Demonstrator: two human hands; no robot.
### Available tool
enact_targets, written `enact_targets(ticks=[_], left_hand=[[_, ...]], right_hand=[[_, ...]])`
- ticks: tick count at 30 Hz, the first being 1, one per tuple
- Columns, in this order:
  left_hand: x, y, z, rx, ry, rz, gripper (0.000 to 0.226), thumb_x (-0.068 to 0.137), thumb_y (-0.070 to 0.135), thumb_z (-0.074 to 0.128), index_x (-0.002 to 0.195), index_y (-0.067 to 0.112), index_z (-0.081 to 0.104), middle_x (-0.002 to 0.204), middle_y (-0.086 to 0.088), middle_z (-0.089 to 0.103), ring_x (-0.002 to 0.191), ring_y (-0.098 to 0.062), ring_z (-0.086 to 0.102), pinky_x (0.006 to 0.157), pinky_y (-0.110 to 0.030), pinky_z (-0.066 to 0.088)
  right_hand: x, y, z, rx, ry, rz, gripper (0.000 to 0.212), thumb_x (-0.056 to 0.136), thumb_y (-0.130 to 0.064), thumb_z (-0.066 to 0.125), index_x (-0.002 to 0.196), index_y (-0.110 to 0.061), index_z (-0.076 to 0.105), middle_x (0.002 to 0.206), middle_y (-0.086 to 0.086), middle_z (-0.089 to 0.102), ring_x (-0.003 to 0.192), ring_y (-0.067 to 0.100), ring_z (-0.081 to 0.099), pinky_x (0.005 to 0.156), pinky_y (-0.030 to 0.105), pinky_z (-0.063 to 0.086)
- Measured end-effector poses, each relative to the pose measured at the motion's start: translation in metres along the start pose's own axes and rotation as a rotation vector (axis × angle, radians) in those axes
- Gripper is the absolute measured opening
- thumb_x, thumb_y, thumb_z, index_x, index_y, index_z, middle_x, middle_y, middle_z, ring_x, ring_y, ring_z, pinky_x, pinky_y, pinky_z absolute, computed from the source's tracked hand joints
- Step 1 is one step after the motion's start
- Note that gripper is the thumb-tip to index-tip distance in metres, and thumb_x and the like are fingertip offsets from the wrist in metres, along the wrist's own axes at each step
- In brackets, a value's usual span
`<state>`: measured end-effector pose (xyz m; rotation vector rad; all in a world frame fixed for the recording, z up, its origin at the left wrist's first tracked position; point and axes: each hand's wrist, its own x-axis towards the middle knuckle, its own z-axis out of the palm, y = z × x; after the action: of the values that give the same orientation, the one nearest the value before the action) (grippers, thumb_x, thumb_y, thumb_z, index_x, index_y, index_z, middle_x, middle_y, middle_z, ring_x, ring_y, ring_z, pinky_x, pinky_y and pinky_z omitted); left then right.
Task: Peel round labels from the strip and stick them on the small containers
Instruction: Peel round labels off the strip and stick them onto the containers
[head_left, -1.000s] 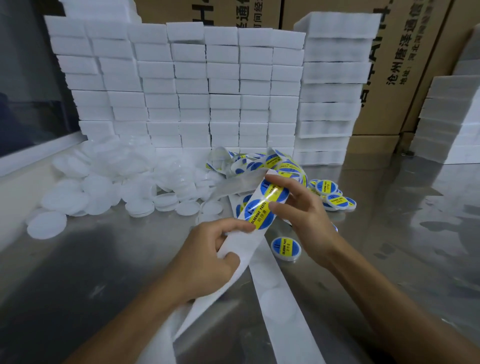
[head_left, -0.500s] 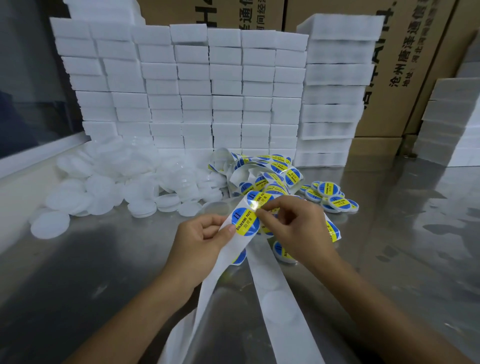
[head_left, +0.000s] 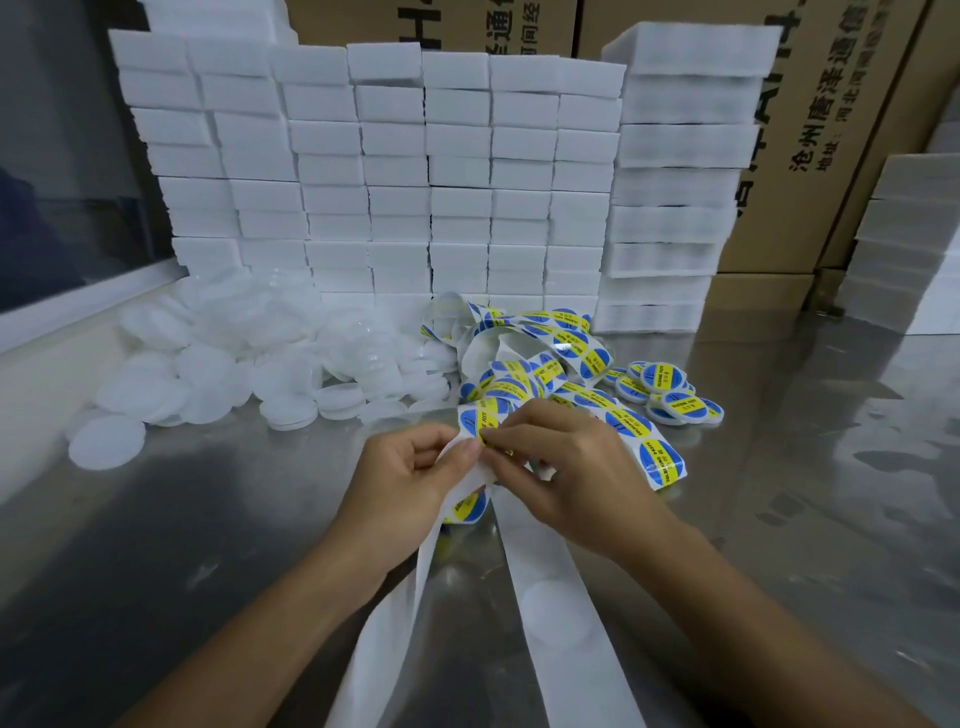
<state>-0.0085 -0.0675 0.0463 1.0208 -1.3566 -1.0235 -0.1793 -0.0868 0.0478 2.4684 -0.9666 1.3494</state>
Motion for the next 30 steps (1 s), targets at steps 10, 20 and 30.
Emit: enact_targets(ticks=[10,20,30], left_hand=[[0.004,-0.004,-0.009,0.177,0.065,0.106,0.023,0.088,0.01,0.067,0.073,0.026,0.072,0.074,0.01,0.075,0.068,-0.001,0.069,0.06,-0.012,0.05],[0.033,-0.011,-0.061,0.155,0.653,0.158,0.028,0.092,0.029,0.06,0.067,0.018,0.066,0.054,0.008,0.061,0.05,-0.002,0.054,0.059,-0.024,0.049],[0.047,-0.046,-0.115,1.277,0.171,-0.233,0.065,0.097,0.04,0.042,0.154,0.03,0.012,0.162,0.007,0.01,0.146,-0.023,0.019,0.11,-0.048,0.022]], right_hand=[[0.006,0.008,-0.005,0.458,0.22,0.625,0.012,0.084,-0.007,0.07,0.073,-0.013,0.073,0.064,-0.006,0.068,0.057,0.009,0.058,0.054,0.023,0.048],[0.011,0.02,-0.023,0.833,0.444,0.993,0.002,0.085,-0.011,0.073,0.085,-0.011,0.074,0.072,0.002,0.074,0.068,0.009,0.07,0.058,0.017,0.052],[0.01,0.015,-0.018,0.779,0.379,0.76,0.012,0.08,-0.001,0.076,0.086,-0.012,0.077,0.081,0.003,0.076,0.077,0.015,0.073,0.07,0.02,0.055]])
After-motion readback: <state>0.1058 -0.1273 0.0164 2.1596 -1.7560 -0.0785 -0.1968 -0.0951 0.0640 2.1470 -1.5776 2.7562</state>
